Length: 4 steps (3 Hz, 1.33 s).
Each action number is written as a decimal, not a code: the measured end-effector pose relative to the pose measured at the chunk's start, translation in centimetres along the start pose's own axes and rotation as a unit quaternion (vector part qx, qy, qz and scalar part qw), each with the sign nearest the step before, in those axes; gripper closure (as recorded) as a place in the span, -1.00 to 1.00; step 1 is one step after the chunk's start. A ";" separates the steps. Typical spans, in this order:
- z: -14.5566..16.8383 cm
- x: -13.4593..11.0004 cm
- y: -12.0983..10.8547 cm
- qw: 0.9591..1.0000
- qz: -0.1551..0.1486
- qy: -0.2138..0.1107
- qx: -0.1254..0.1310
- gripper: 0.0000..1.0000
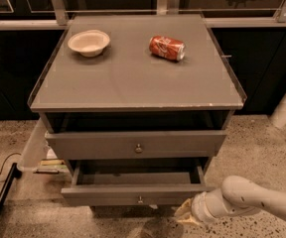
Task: Close middle drawer
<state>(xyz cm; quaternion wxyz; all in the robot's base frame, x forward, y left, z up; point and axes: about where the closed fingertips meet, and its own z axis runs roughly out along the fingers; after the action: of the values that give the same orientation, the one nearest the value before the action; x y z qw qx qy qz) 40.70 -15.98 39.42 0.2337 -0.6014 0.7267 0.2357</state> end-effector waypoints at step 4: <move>-2.1 0.0 -7.5 0.999 -0.009 0.009 0.052 -0.23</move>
Offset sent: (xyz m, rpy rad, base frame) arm 0.0367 -0.0124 0.0022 -0.0196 -0.0355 -0.0220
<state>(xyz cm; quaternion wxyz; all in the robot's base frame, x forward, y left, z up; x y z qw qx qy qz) 47.97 -18.48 40.61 0.2603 -0.5969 0.7346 0.1907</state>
